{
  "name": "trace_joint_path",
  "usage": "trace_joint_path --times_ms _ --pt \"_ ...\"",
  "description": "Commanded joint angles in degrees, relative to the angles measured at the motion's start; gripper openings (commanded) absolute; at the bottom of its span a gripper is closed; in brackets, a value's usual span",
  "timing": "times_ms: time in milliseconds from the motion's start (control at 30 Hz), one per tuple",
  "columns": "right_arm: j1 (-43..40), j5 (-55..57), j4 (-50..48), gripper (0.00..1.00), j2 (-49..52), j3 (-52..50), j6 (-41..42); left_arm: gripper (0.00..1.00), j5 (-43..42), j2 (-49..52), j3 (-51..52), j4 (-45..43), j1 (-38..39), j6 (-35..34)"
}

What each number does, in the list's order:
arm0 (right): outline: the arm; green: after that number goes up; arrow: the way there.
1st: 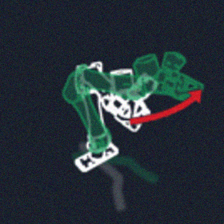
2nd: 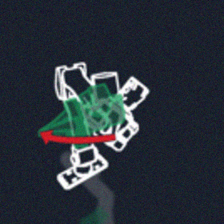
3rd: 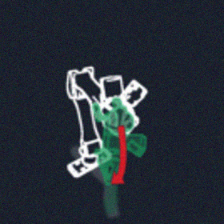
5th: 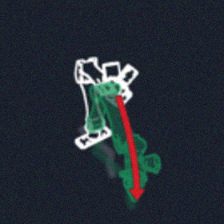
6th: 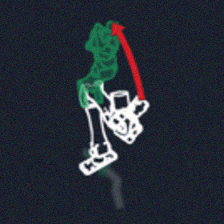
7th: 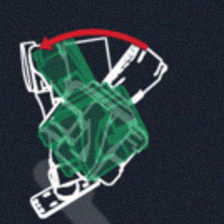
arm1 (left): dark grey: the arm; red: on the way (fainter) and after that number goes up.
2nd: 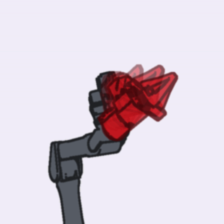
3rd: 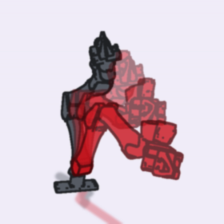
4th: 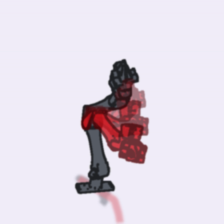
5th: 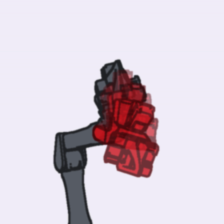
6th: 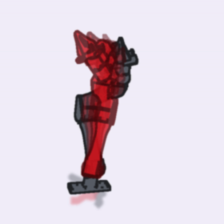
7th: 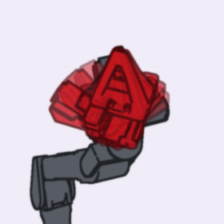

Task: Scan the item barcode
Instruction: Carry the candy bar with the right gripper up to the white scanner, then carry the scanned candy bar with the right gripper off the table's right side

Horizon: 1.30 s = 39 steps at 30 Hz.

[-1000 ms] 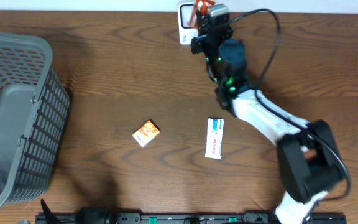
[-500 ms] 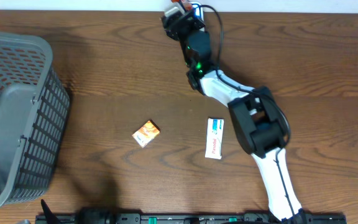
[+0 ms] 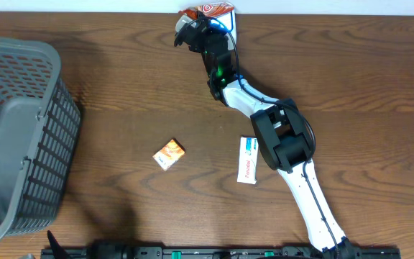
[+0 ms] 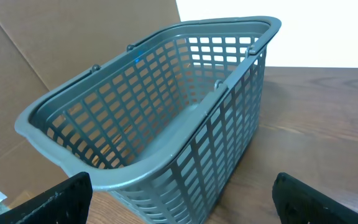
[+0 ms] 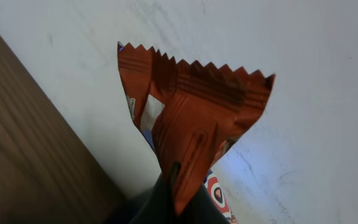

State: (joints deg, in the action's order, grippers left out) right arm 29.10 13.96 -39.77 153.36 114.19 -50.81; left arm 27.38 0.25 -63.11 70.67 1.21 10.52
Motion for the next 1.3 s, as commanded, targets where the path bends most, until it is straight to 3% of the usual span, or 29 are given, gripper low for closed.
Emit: trace_joint_path --times_ms 0,267,633,900,1033,1267 --pt "0.2 1.4 0.4 0.01 0.5 1.4 -1.1 0.93 0.3 -0.1 -0.1 0.0 -0.3 -0.1" --pt "0.2 2.1 14.2 0.01 -3.2 1.4 0.0 0.93 0.3 -0.1 -0.1 0.0 -0.3 -0.1" --pt "-0.3 1.9 32.4 0.01 -18.1 1.4 5.5 0.93 0.3 -0.1 -0.1 0.0 -0.3 -0.1" --pt "-1.4 1.8 55.5 0.01 -29.6 1.4 12.1 0.93 0.3 -0.1 -0.1 0.0 -0.3 -0.1" --pt "-4.4 2.0 72.3 0.01 -33.0 1.4 14.0 0.93 0.3 -0.1 -0.1 0.0 -0.3 -0.1" --pt "-16.5 11.2 87.6 0.01 -33.0 0.3 19.8 0.93 0.3 -0.1 -0.1 0.0 -0.3 -0.1"
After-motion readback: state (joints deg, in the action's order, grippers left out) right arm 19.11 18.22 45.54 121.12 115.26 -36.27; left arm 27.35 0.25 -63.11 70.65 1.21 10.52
